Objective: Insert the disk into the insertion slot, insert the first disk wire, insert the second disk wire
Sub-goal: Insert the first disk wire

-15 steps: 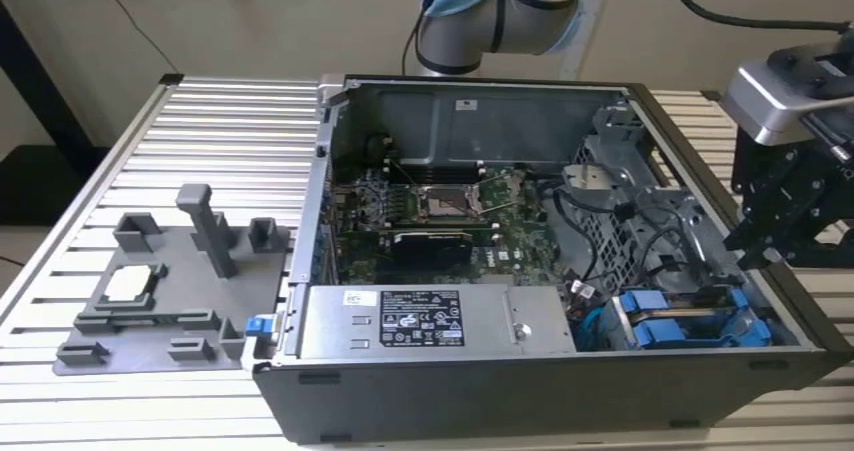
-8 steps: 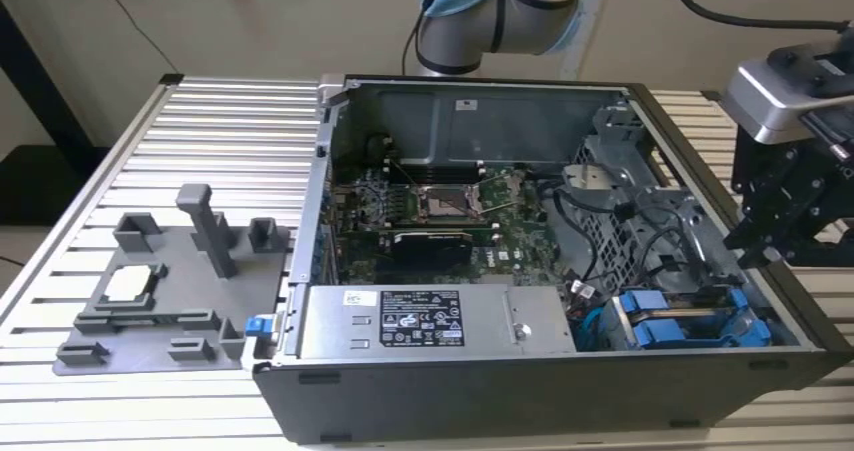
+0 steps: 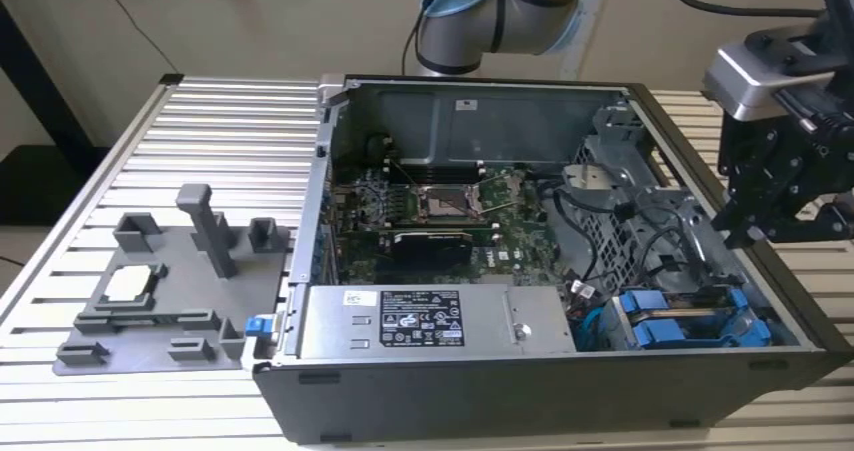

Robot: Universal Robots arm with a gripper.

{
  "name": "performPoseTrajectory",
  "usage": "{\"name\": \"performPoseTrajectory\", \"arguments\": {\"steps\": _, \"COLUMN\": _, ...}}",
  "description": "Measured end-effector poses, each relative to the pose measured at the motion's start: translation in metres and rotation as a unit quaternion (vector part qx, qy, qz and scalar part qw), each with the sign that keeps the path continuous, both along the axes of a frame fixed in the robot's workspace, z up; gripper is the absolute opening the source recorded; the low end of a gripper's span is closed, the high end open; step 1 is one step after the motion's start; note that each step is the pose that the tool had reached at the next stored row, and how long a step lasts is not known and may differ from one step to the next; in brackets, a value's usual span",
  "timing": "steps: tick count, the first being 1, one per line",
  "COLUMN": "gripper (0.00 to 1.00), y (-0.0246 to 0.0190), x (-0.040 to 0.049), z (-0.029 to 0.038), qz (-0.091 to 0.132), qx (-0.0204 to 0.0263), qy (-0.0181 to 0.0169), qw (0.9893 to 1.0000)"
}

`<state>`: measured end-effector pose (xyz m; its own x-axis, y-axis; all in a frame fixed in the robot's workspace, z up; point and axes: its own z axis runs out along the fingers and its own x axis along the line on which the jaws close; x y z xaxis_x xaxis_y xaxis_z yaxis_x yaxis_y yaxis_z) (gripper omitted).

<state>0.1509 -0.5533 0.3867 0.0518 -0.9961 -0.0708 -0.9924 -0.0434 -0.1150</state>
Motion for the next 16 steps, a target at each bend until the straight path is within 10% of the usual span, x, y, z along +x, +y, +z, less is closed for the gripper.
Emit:
{"name": "performPoseTrajectory", "arguments": {"steps": 7, "gripper": 0.27, "y": 0.0213, "x": 0.0000, "z": -0.0001, "qz": 0.000, "qx": -0.0011, "qy": 0.0015, "qw": 1.0000}}
{"name": "performPoseTrajectory", "arguments": {"steps": 16, "gripper": 0.27, "y": 0.0405, "x": -0.0035, "z": -0.0001, "qz": 0.000, "qx": -0.0070, "qy": 0.0181, "qw": 0.9998}}
